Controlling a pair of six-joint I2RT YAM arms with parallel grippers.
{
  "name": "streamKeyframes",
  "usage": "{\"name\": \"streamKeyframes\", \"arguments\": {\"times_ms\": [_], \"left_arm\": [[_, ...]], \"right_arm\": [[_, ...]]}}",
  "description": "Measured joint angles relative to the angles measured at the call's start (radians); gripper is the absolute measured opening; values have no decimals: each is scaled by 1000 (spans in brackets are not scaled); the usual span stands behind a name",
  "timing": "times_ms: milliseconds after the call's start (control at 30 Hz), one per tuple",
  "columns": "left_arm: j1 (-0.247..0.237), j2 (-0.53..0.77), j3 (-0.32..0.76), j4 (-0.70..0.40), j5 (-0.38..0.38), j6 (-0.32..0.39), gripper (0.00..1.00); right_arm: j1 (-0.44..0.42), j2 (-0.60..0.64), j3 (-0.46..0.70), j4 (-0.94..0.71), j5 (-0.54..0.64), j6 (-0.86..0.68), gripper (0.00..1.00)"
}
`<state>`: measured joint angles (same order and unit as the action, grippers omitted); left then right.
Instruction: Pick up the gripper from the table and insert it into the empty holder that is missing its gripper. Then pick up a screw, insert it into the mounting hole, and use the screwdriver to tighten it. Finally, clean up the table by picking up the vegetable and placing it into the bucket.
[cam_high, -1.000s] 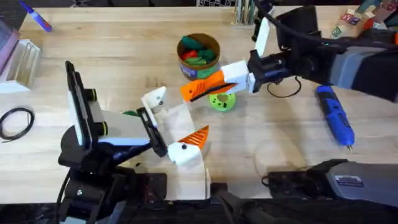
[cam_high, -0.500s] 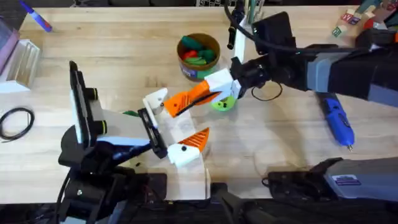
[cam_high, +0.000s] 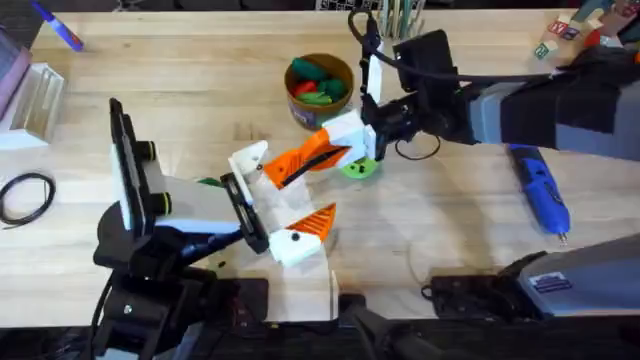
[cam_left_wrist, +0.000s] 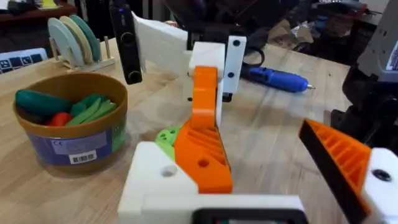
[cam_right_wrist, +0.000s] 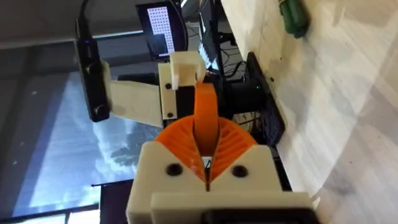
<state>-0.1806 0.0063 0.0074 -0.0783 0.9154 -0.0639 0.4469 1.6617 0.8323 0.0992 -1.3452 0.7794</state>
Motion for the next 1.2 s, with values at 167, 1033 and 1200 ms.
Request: {"name": "streamKeyframes", "arguments": {"times_ms": [167,1033,1200], "left_arm": [[0,0,0,1,-13,0,985],[29,12,0,6,-136,-48,986],[30,14,0,7,-153,-50,986]], "right_arm": [[0,1,0,130,-25,80,9],[72,61,12,330,114,217,8],[73,88,25,353,109,215,8]]}}
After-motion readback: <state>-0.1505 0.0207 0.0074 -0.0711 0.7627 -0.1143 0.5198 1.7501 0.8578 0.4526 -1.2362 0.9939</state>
